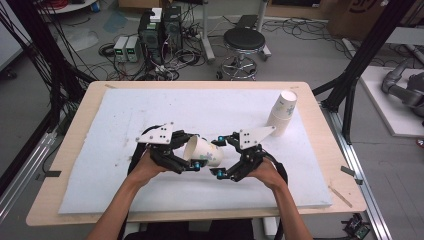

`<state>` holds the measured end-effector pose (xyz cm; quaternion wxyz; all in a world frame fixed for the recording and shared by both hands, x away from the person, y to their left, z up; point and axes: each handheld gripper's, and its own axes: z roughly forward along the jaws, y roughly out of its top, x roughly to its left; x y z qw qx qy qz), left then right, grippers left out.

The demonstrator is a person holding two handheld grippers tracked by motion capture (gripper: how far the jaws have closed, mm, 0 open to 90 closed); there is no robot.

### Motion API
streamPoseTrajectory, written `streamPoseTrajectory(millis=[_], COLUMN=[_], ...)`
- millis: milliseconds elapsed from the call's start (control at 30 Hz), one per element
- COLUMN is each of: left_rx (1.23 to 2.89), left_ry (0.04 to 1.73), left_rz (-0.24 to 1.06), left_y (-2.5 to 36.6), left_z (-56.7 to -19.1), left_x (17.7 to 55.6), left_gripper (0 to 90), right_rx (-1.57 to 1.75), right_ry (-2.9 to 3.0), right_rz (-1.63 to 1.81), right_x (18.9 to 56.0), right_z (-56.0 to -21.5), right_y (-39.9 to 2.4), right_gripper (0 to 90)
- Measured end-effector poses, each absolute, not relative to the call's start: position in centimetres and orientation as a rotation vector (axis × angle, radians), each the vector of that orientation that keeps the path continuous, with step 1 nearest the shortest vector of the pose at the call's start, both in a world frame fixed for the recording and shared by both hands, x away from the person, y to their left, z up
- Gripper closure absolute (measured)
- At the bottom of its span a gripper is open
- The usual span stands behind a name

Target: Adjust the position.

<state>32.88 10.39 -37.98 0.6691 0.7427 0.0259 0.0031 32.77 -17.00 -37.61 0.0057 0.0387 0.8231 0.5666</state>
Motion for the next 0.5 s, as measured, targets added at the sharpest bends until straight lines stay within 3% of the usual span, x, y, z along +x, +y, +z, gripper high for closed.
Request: streamPoseTrajectory(millis=[500], left_rx=[1.896], left_ry=[0.128], left_rz=[0.066], left_y=[11.0], left_z=[-36.7], left_x=[34.2], left_gripper=[33.0], right_rx=[0.392], right_ry=[2.509], right_rz=[1.639], right_x=[32.3], right_z=[-39.0], right_y=[-18.9], right_gripper=[13.5])
